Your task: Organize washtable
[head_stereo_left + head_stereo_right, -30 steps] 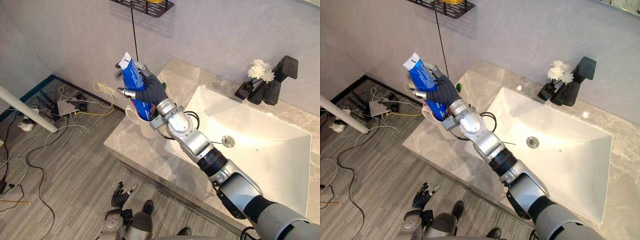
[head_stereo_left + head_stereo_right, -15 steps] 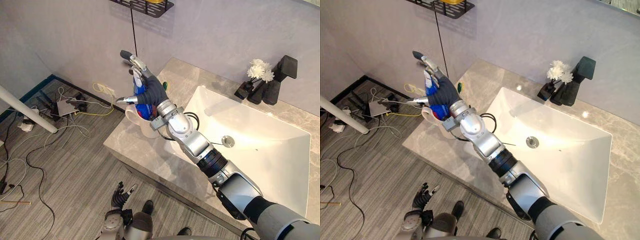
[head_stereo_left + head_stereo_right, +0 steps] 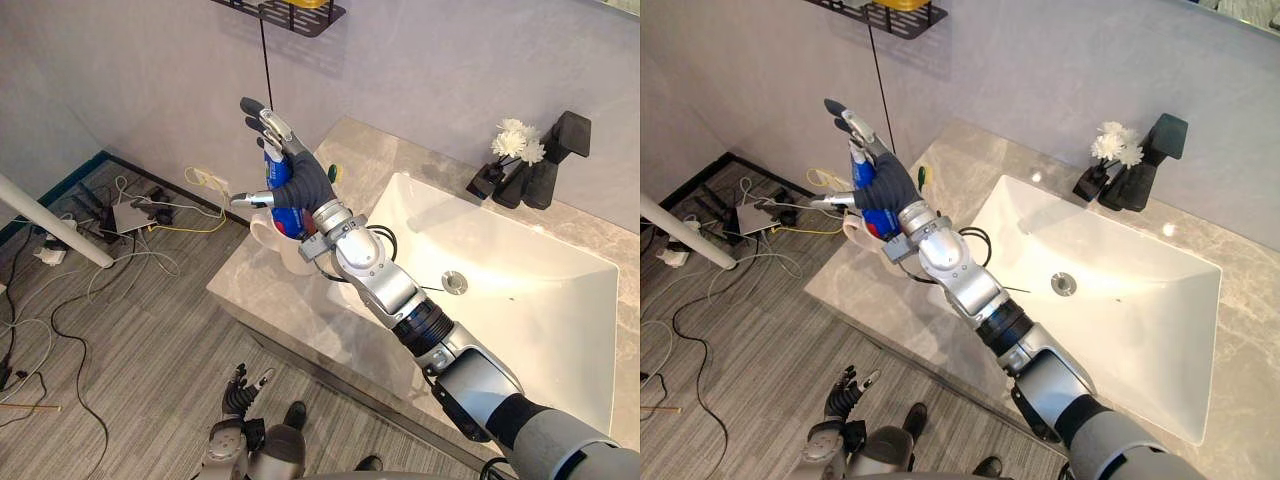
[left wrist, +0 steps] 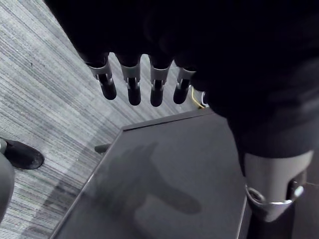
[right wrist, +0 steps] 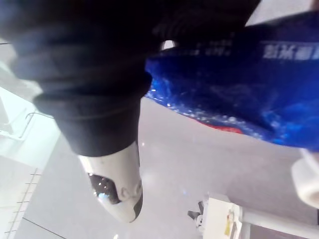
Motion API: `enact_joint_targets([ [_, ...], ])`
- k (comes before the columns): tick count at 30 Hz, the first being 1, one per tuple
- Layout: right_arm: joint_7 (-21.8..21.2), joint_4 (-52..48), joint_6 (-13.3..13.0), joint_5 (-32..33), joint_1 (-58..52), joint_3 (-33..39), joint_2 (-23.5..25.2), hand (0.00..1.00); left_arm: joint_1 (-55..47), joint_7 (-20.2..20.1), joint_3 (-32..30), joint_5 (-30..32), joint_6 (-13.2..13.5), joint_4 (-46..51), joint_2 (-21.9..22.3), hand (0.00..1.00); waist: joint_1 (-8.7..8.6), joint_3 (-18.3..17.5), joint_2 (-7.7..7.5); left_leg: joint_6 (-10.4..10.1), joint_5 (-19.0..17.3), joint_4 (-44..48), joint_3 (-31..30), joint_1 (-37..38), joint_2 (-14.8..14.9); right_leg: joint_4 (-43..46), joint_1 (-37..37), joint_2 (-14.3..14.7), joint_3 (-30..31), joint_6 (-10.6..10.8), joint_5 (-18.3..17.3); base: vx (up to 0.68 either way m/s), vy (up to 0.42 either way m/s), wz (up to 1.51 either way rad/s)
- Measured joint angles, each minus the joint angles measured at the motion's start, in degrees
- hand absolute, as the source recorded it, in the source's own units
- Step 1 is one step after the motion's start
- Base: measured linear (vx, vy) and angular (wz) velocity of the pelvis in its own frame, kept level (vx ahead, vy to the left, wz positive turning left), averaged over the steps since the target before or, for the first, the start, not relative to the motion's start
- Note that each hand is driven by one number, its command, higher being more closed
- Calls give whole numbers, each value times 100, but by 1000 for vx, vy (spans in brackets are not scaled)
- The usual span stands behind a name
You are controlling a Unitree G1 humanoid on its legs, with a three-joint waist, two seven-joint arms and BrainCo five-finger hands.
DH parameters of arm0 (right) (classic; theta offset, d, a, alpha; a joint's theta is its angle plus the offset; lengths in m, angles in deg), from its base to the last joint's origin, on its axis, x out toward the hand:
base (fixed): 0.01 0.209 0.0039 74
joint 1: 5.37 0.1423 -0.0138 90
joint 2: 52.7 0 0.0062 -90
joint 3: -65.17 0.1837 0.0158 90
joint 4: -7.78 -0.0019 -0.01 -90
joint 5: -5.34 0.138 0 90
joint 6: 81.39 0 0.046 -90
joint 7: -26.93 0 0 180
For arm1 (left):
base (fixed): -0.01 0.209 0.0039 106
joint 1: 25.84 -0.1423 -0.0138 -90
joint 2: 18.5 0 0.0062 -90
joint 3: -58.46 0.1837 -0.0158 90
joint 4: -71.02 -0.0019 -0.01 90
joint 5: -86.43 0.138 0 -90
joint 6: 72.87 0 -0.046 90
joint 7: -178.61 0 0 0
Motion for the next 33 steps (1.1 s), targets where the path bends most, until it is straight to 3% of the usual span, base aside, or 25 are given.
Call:
enact_joint_targets([
  [6, 4, -343, -35, 39, -156, 14, 64, 0, -1, 45, 3, 1, -5, -29, -4, 0, -51, -11, 0, 0, 0, 9, 10, 8, 0, 7, 4, -2, 14, 0, 0, 0, 0, 0],
  [14, 4, -1005, -131, 216, -433, 54, 105, 0, 0, 49, 6, 3, -17, -203, -52, 0, -286, -63, 10, -1, 0, 9, 68, 76, 16, 11, 38, 1, 82, -1, 1, 0, 0, -4],
  [21, 12, -1657, -298, 308, -557, 399, -25, 0, 1, 60, 61, 5, -38, -368, -58, 0, -303, -282, 23, -2, -1, -1, 117, 95, 37, 8, 29, 13, 128, -1, 1, -4, 1, -3],
  [26, -8, -2333, -424, 521, -549, 810, -536, 0, -14, 50, 114, 13, -75, -444, -103, 0, -452, -385, 11, -2, -1, -6, 203, 112, 60, 26, -8, 18, 224, -4, 6, -16, 6, -9],
  [33, -50, -3290, -793, 1233, -705, 2791, -1684, 0, -71, 24, 159, 123, -86, -534, -149, 0, -814, -494, 26, 0, -1, -91, 451, 202, 102, 91, -115, 17, 490, -8, 13, -8, 11, -19],
])
